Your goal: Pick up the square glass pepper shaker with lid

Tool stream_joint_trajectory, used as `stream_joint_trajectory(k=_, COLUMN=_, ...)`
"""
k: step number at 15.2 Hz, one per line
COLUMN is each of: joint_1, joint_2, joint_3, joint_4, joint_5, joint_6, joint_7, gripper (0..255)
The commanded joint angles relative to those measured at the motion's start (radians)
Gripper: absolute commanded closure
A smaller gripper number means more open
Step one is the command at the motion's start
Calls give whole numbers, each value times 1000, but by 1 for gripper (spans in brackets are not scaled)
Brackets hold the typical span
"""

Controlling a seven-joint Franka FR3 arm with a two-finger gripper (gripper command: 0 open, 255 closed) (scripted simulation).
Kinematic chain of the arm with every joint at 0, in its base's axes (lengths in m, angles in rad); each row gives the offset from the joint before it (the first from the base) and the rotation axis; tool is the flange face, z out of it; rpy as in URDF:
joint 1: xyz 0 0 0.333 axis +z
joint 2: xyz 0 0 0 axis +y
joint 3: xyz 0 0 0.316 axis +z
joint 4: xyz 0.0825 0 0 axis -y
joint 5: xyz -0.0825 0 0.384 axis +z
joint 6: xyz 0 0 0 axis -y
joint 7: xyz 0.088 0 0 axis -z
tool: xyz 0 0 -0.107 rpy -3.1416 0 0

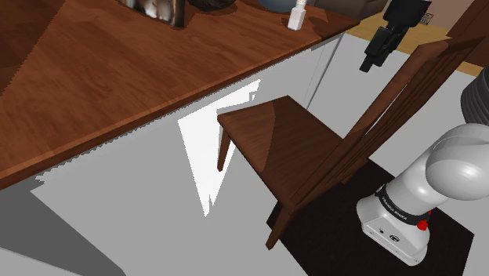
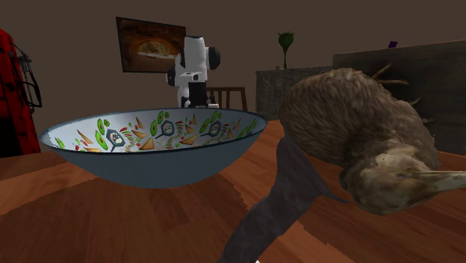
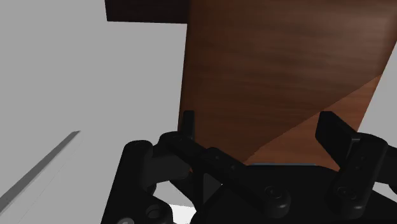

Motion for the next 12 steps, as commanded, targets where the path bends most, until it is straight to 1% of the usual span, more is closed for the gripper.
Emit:
stream_joint_trajectory(k=1, joint_1=0, joint_2=0, joint_3=0, joint_4=0, joint_5=0, joint_6=0, joint_7=0, gripper=0)
stream_joint_trajectory(k=6, joint_1=3, joint_2=174, joint_3=-8, joint_4=134, joint_5=4, joint_6=83, joint_7=-2, gripper=0)
stream_joint_trajectory(k=12, joint_1=7, joint_2=374, joint_3=-18, joint_4=327, joint_5=12, joint_6=142, joint_7=-6, gripper=0)
